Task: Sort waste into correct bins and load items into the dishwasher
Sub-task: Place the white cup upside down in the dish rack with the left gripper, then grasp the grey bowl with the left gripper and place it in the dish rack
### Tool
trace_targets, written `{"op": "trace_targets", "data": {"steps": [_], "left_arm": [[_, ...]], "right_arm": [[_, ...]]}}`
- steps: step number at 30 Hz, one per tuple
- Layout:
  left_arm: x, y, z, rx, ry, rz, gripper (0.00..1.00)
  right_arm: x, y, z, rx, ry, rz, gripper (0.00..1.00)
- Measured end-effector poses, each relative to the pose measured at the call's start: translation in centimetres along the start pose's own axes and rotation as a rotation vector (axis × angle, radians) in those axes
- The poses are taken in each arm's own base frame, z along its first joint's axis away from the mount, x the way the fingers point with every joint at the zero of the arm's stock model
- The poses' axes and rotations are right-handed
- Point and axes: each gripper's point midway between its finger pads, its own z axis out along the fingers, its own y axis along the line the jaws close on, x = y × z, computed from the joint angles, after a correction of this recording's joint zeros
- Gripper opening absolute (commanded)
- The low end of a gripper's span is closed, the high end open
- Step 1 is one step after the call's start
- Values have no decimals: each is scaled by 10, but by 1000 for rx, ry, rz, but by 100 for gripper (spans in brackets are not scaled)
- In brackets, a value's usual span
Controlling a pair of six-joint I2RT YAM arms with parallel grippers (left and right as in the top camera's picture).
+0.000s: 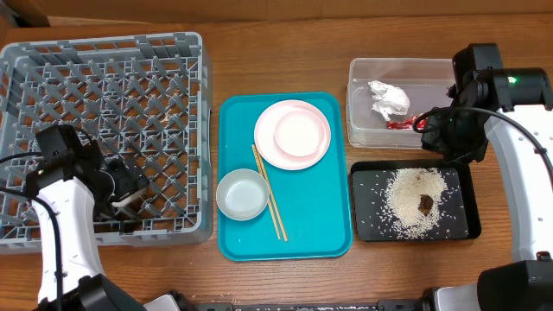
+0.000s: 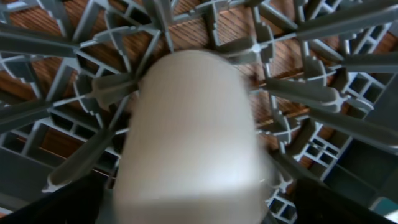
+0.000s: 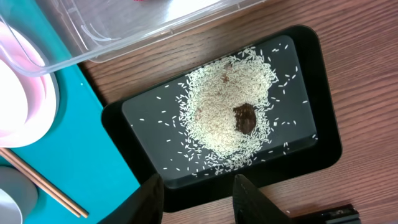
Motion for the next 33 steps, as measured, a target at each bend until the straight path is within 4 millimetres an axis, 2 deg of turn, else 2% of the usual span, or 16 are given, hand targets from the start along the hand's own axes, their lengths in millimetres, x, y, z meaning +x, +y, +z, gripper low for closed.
{"op": "trace_targets", "data": {"steps": [4,5,7,8,11,14,15,18,21,25,26,27,30,31,33], "left_arm": [[-4,-10,-11,47,1,3,100],[-8,-15,-16,62,-12,9,100],[-17,-31,-31,107,-50,42,100],[-21,-42,-40,133,-77,70,100],[-23,-87,-66,218,-154,199,100],[0,-142,-83,307,-174,374,100],[14,-163,-85,335,-162,448,100],[55,-208,-83,381,-108,633,100],[93,-237,-71,379,-40,778,100],[136,-257,-41,336,85,908,98],[144,-259,-32,319,120,927,95],[148,-260,-26,308,138,935,88],[169,-256,7,229,257,956,70],[174,-252,18,197,297,947,52],[181,-246,37,149,358,939,26]], "right_arm": [[2,-1,0,4,10,1,39],[2,-1,0,4,10,-1,43],[3,-1,0,4,11,-2,73],[3,-1,0,4,11,2,84],[4,-1,0,2,16,-2,89],[4,0,0,0,16,-2,89],[4,-1,0,1,16,-2,89],[4,-1,0,1,16,-2,91],[4,-1,0,1,16,-2,91],[4,0,0,0,16,-2,91],[4,-1,0,1,16,-2,91],[4,0,0,0,16,-2,91],[4,-1,0,1,16,-2,91],[4,-1,0,1,17,-2,91],[4,-1,0,1,17,-2,91]]}}
